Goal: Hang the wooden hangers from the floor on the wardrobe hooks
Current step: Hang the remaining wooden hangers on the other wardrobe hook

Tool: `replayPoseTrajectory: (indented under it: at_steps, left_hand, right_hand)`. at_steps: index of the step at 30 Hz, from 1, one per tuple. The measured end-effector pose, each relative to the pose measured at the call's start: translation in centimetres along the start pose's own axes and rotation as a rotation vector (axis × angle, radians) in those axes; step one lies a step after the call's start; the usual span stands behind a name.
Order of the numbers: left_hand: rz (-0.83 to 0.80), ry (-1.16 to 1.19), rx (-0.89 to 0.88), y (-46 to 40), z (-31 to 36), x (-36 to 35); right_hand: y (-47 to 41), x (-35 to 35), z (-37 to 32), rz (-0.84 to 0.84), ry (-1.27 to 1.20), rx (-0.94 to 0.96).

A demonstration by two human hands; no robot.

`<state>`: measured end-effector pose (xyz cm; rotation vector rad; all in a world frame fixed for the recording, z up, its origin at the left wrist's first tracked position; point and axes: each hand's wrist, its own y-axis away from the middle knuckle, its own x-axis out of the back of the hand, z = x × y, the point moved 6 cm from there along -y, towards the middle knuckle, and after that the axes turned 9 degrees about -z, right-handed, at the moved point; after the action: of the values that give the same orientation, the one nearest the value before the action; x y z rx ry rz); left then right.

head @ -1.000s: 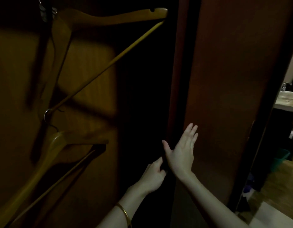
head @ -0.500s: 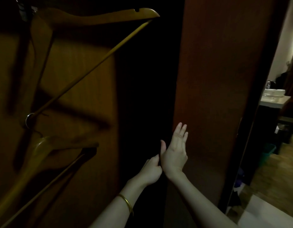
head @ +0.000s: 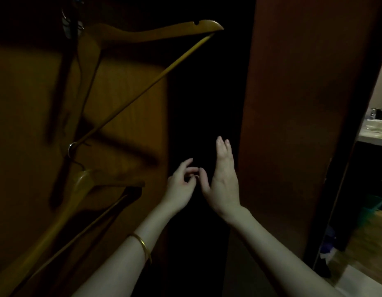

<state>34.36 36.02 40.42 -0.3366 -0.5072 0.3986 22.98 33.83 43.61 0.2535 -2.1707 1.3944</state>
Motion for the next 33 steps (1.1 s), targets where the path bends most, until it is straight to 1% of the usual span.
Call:
replayPoseTrajectory:
  at_steps: [2, 4, 9, 11, 14, 17, 21, 25, 30, 33]
  left_hand:
    - [0.017, -0.032, -0.033, 0.4, 1.3, 2.2]
    - [0.024, -0.08, -0.054, 1.0, 1.9, 4.3]
    - [0.115, -0.141, -0.031, 3.1, 1.7, 9.2]
    - [0.151, -0.166, -0.017, 4.0, 1.7, 10.5]
    - [0.203, -0.217, 0.019, 5.5, 1.3, 12.3]
    - [0.256, -0.237, 0.078, 7.6, 0.4, 13.8]
    - [0.274, -0.241, 0.184, 11.0, -1.5, 14.8]
    - [0.351, -0.264, 0.243, 13.9, -2.7, 16.6]
    - [0.466, -0.359, 0.268, 15.3, -3.8, 19.6]
    - [0.482, -0.387, 0.264, 14.9, -4.1, 20.5]
  right_hand:
    - [-1.1, -0.4, -0.7, -0.06, -0.05, -0.003]
    - [-2.0, -1.1, -0.9, -0.127, -0.03, -0.008]
    - [-3.5, -3.6, -2.1, -0.238, -0.038, 0.0]
    - [-3.9, -5.1, -3.2, -0.285, -0.049, 0.031]
    - [-4.2, -7.3, -5.5, -0.33, -0.065, 0.119]
    - [-4.0, -9.4, -7.6, -0.403, -0.135, 0.16]
    - [-2.0, -12.9, -9.9, -0.572, -0.195, 0.195]
    - [0.0, -15.7, -11.2, -0.715, -0.223, 0.221]
    - [0.4, -17.5, -12.3, -0.775, -0.268, 0.233]
    - [-0.1, -17.8, -12.6, -0.769, -0.288, 0.226]
